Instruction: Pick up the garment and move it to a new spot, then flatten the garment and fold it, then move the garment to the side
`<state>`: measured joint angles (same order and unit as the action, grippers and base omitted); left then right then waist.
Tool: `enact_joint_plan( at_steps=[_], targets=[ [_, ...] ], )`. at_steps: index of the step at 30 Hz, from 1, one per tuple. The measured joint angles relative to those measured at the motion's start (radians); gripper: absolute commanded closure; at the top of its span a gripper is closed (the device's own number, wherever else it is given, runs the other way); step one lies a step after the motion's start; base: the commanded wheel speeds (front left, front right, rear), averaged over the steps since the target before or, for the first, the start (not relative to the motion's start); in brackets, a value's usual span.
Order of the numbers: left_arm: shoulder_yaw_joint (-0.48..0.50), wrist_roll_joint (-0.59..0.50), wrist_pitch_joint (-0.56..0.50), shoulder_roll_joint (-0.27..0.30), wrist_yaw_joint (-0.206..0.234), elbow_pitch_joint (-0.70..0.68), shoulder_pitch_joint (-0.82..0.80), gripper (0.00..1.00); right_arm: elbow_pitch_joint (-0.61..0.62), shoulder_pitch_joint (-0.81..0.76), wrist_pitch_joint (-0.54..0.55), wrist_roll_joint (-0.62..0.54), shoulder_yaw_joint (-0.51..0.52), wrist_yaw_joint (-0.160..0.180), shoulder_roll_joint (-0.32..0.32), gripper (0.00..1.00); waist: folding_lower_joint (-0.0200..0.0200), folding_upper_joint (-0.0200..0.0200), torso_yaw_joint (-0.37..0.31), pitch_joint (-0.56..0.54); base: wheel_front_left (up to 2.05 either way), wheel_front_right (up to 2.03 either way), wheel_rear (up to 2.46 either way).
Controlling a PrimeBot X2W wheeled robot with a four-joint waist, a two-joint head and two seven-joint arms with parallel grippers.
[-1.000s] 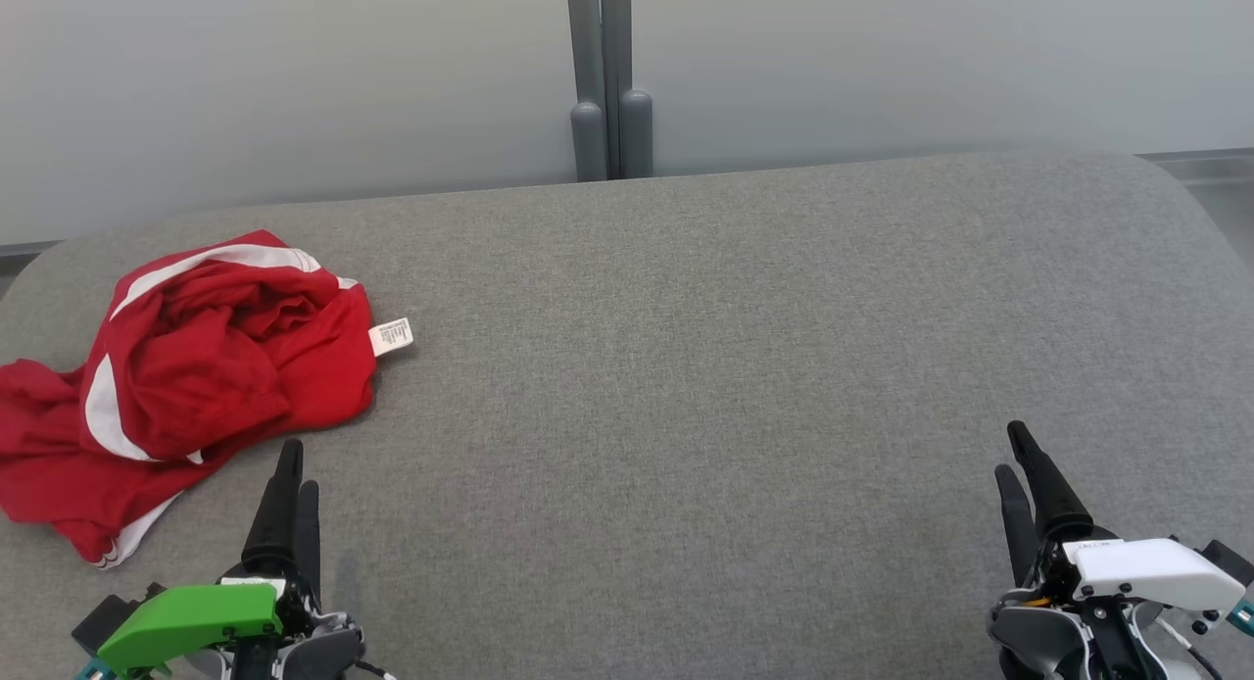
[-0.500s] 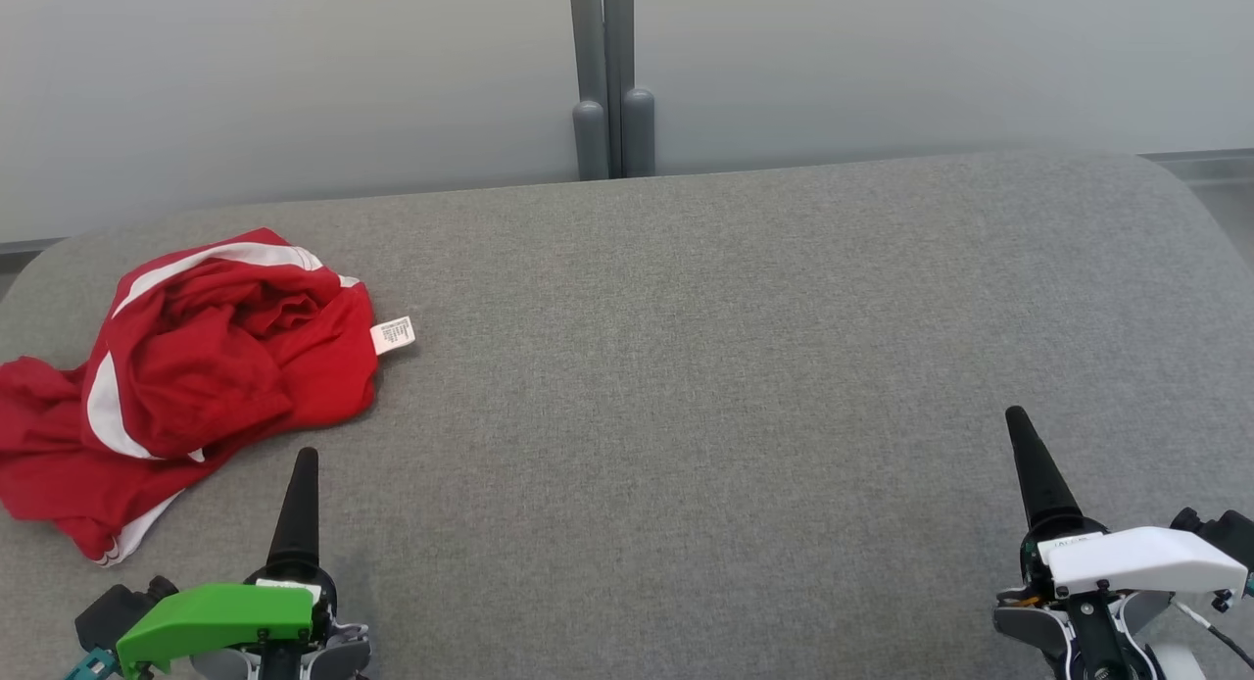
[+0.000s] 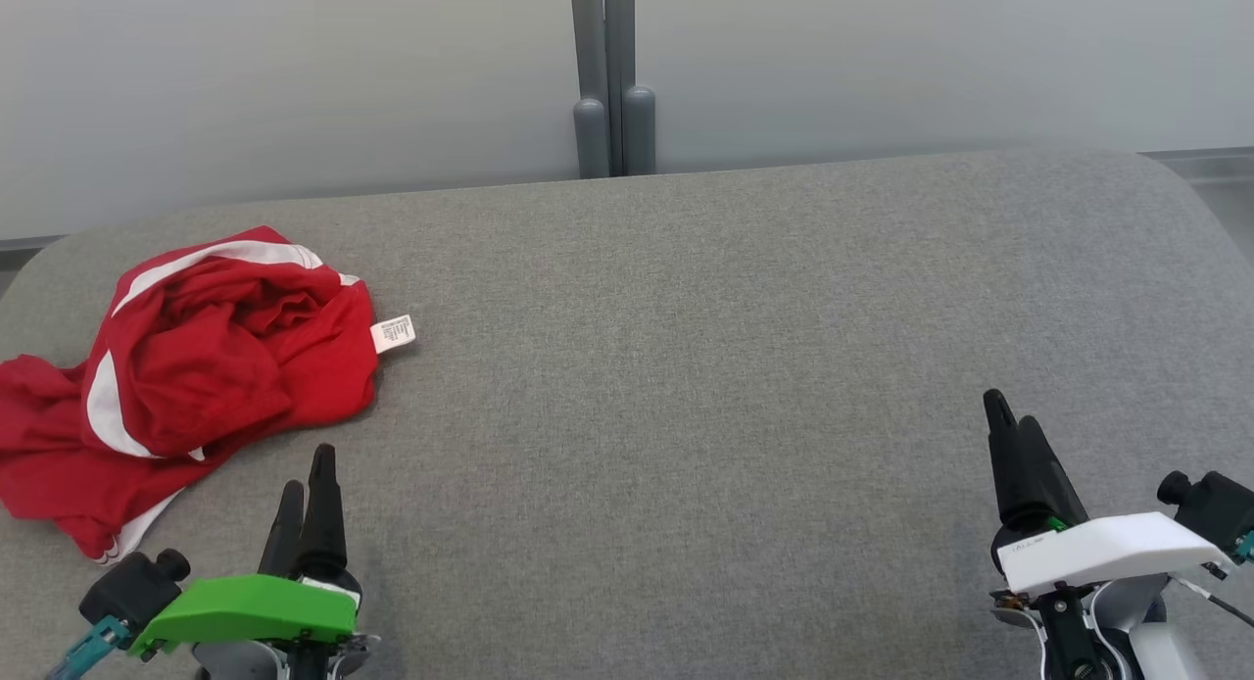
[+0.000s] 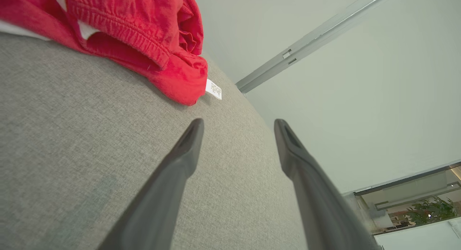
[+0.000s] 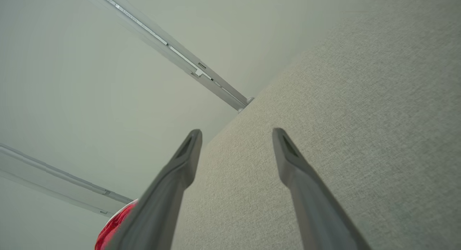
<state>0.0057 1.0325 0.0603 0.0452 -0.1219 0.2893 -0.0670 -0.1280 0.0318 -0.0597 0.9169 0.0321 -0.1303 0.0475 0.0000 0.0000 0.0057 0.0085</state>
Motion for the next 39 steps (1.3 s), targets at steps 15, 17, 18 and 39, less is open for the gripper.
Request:
enact_joint_plan(
  at_steps=[15,17,18,39],
  targets=[
    [-0.040,-0.299,0.048,0.015,-0.002,-0.026,0.001,0.00,0.016,-0.007,-0.047,-0.260,-0.019,0.000,0.027,0.00,0.0000,0.0000,0.008,-0.002,0.00,0.00,0.00],
    [-0.045,-0.332,0.053,0.018,-0.002,-0.027,0.001,0.00,0.015,-0.009,-0.052,-0.284,-0.019,0.000,0.028,0.00,0.0000,0.0000,0.009,-0.002,0.00,0.00,0.00],
    [-0.048,-0.352,0.056,0.022,-0.002,-0.029,0.001,0.00,0.014,-0.010,-0.056,-0.299,-0.018,0.000,0.028,0.00,0.0000,0.0000,0.009,-0.002,0.00,0.00,0.00],
    [-0.105,-0.621,0.113,0.072,-0.006,-0.006,0.026,0.00,-0.027,-0.020,-0.112,-0.508,-0.021,0.000,0.040,0.00,0.0000,0.0000,0.010,-0.004,0.00,0.00,0.00]
  ],
)
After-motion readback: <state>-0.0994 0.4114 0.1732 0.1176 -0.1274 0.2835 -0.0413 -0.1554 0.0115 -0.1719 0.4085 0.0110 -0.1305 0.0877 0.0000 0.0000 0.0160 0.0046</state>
